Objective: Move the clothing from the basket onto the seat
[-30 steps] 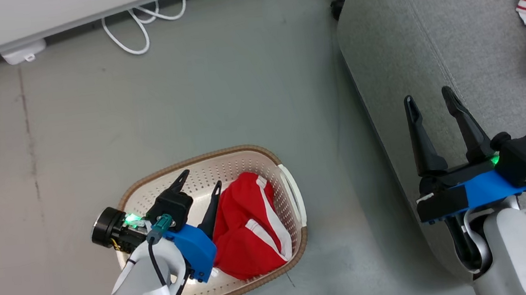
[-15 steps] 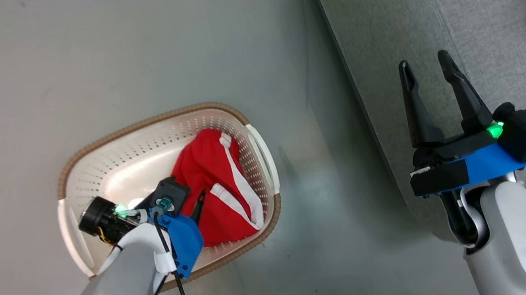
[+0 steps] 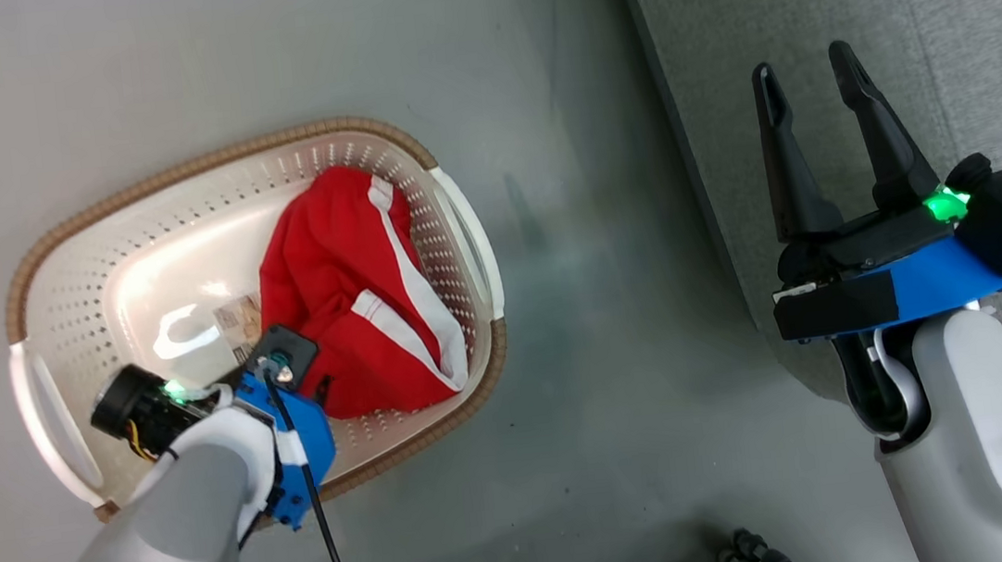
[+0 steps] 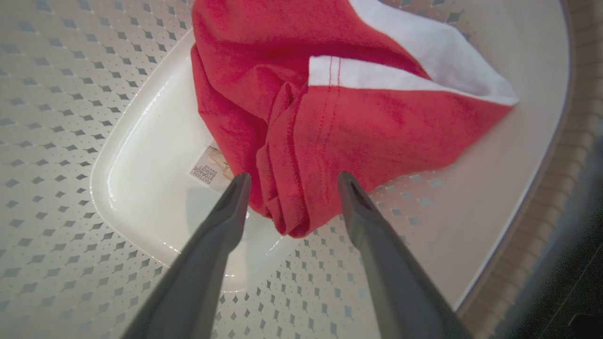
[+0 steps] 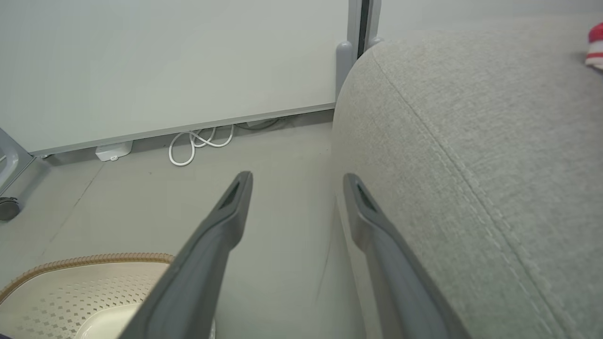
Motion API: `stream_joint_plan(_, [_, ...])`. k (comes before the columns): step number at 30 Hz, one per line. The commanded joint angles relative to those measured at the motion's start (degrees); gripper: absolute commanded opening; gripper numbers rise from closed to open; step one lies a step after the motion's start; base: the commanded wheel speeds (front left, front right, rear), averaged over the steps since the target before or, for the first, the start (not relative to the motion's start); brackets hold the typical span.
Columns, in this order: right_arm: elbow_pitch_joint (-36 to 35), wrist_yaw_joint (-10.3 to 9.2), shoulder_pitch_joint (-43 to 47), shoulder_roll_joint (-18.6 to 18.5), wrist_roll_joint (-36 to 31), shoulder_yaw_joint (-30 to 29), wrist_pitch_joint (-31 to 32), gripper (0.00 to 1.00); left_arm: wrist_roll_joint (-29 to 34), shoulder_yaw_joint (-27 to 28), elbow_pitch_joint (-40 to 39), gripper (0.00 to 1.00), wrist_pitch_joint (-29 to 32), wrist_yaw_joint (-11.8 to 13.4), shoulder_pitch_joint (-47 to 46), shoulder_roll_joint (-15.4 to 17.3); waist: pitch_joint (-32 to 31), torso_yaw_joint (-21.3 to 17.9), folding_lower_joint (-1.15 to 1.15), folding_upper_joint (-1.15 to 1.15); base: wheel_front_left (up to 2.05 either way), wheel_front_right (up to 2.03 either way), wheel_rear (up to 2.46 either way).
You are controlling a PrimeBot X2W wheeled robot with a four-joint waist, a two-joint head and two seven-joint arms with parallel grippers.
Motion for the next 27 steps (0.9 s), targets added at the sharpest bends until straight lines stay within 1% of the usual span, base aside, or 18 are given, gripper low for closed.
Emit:
stream_joint_plan(1, [-0.38,0.01,-1.42,0.05,0.49,0.06,-0.22,1.0,-0.65,-0.8,-0.19,1.0,0.51,-0.03,-1.54,0.65,1.86,-0.28,-0.01,0.0,0.0,0.0,0.0])
stream_joint_plan(6, [-1.34,0.01,-2.67,0.05,0.72,0.31,-0.22,1.0,-3.49,-4.22,-0.44,1.0,2.13,-0.03,-3.33,1.7,4.81,-0.58,-0.01,0.0,0.0,0.0,0.0])
stream_joint_plan(11, [-2.02,0.01,-3.58,0.06,0.4,0.12,-0.22,1.0,-5.49,-7.23,-0.48,1.0,2.19,-0.03,-5.41,2.25,7.42,-0.57,-0.01,0.0,0.0,0.0,0.0])
stream_joint_plan(18, [-3.09,0.01,-4.6,0.05,0.96,0.44,-0.22,1.0,-6.88,-9.49,0.94,1.0,1.52,-0.03,-8.53,1.65,10.53,-1.18,-0.01,0.0,0.0,0.0,0.0])
stream_joint_plan(25, [-3.47,0.01,-4.95,0.05,0.84,0.27,-0.22,1.0,-7.52,-11.1,1.99,1.0,2.71,-0.03,-9.79,0.99,11.82,-1.61,-0.01,0.0,0.0,0.0,0.0])
stream_joint_plan(26, [-3.5,0.01,-5.05,0.05,0.79,0.16,-0.22,1.0,-7.4,-11.25,2.1,0.93,2.78,-0.03,-9.86,0.98,11.85,-1.65,-0.01,0.0,0.0,0.0,0.0])
stream_joint_plan(27, [-3.52,0.01,-5.14,0.05,0.76,0.03,-0.22,1.0,-7.22,-11.38,2.2,0.38,2.75,-0.03,-9.88,1.0,11.81,-1.69,-0.01,0.0,0.0,0.0,0.0])
